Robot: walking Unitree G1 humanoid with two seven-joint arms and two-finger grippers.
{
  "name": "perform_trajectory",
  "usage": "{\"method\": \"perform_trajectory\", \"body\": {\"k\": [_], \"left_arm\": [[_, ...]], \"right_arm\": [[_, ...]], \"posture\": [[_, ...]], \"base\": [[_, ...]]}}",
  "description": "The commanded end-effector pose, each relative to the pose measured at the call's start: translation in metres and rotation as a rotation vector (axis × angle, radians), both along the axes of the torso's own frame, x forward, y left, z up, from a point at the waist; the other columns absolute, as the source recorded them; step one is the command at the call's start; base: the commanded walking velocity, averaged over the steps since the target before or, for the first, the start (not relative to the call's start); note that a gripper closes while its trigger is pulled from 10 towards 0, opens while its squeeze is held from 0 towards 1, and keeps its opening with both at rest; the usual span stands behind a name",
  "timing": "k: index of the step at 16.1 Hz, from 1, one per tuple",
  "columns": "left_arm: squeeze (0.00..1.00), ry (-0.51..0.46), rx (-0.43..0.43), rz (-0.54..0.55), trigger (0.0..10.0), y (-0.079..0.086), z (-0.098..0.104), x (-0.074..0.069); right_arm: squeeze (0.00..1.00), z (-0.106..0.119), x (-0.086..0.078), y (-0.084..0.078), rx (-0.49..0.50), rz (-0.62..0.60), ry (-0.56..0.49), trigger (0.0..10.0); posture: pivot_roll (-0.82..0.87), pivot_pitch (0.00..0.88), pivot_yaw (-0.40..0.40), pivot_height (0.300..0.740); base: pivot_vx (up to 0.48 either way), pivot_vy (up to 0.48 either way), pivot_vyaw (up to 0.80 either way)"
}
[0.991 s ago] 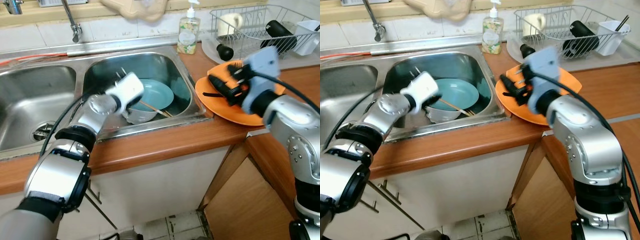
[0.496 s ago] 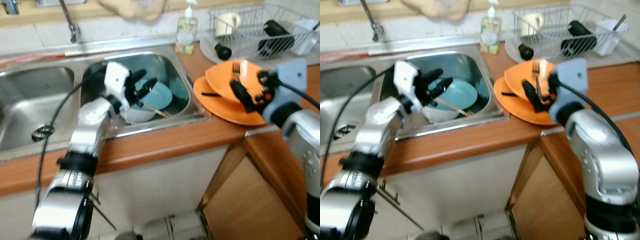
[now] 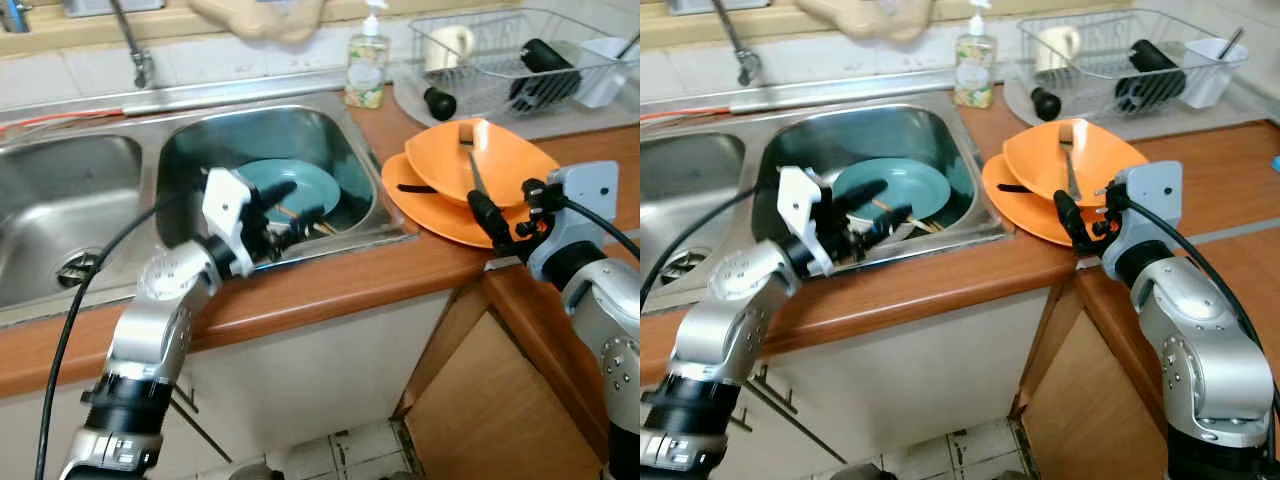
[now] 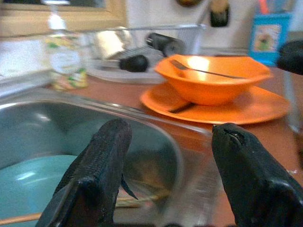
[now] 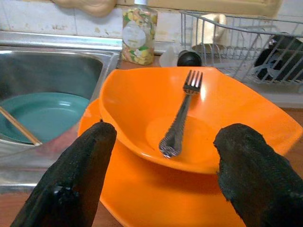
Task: Kitchen organization
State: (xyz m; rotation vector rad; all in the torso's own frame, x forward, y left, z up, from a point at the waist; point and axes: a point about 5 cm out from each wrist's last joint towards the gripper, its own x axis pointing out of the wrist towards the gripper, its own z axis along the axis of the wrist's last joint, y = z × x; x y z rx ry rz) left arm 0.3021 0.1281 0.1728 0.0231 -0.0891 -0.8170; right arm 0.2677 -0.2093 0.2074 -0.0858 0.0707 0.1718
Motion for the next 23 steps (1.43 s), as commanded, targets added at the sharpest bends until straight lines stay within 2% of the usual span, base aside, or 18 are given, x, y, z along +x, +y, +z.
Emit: {"method": "perform_trajectory", "body": {"k": [1,2,3,9,14,17,19,20,21,22,23], "left_arm": [[0.00,0.007,0.016,-0.057,10.0,-0.005,0.002,-0.008],[0.00,0.018,0.027,-0.073,10.0,-0.008,0.001,-0.012],[0.00,0.024,0.034,-0.077,10.0,-0.010,0.001,-0.015],[0.00,0.051,0.056,-0.105,10.0,-0.015,0.001,-0.022],[0.00,0.064,0.076,-0.116,10.0,-0.017,0.000,-0.024],[0.00,0.066,0.075,-0.120,10.0,-0.018,0.000,-0.025],[0.00,0.067,0.075,-0.123,10.0,-0.019,0.000,-0.025],[0.00,0.065,0.075,-0.124,10.0,-0.019,0.001,-0.025],[0.00,0.064,0.076,-0.126,10.0,-0.019,0.002,-0.024],[0.00,0.062,0.076,-0.127,10.0,-0.020,0.003,-0.023],[0.00,0.061,0.077,-0.127,10.0,-0.020,0.003,-0.023]], "right_arm": [[0.00,-0.002,0.001,0.002,0.004,0.004,0.011,5.5],[0.00,-0.004,0.002,0.001,0.011,-0.006,0.018,0.4],[0.00,-0.004,0.003,0.001,0.022,-0.008,0.019,0.0],[0.00,-0.011,0.006,-0.002,0.012,-0.005,0.048,0.0],[0.00,-0.009,0.006,-0.012,0.011,-0.026,0.045,0.0],[0.00,-0.005,0.007,-0.018,0.014,-0.046,0.028,0.0],[0.00,0.003,0.007,-0.021,0.045,-0.060,-0.023,0.0],[0.00,0.009,0.009,-0.021,0.048,-0.055,-0.047,10.0],[0.00,0.014,0.012,-0.020,0.059,-0.052,-0.061,10.0],[0.92,0.017,0.017,-0.018,0.050,-0.021,-0.038,10.0],[1.00,0.018,0.021,-0.017,0.032,-0.018,-0.021,10.0]], "posture": [[-0.12,0.000,0.054,0.740],[-0.12,0.000,0.052,0.740],[-0.12,0.000,0.052,0.740],[-0.11,0.000,0.057,0.740],[-0.11,0.000,0.059,0.740],[-0.11,0.000,0.059,0.740],[-0.11,0.000,0.059,0.740],[-0.11,0.000,0.062,0.740],[-0.11,0.000,0.065,0.740],[-0.11,0.000,0.067,0.740],[-0.11,0.000,0.067,0.740]], "base": [[0.000,0.000,0.00],[0.000,0.000,0.00],[0.000,0.000,0.00],[0.000,0.000,0.00],[0.000,0.000,0.00],[0.000,0.000,0.00],[0.000,0.000,0.00],[0.000,0.000,0.00],[0.000,0.000,0.00],[0.000,0.000,0.00],[0.000,0.000,0.00]]}}
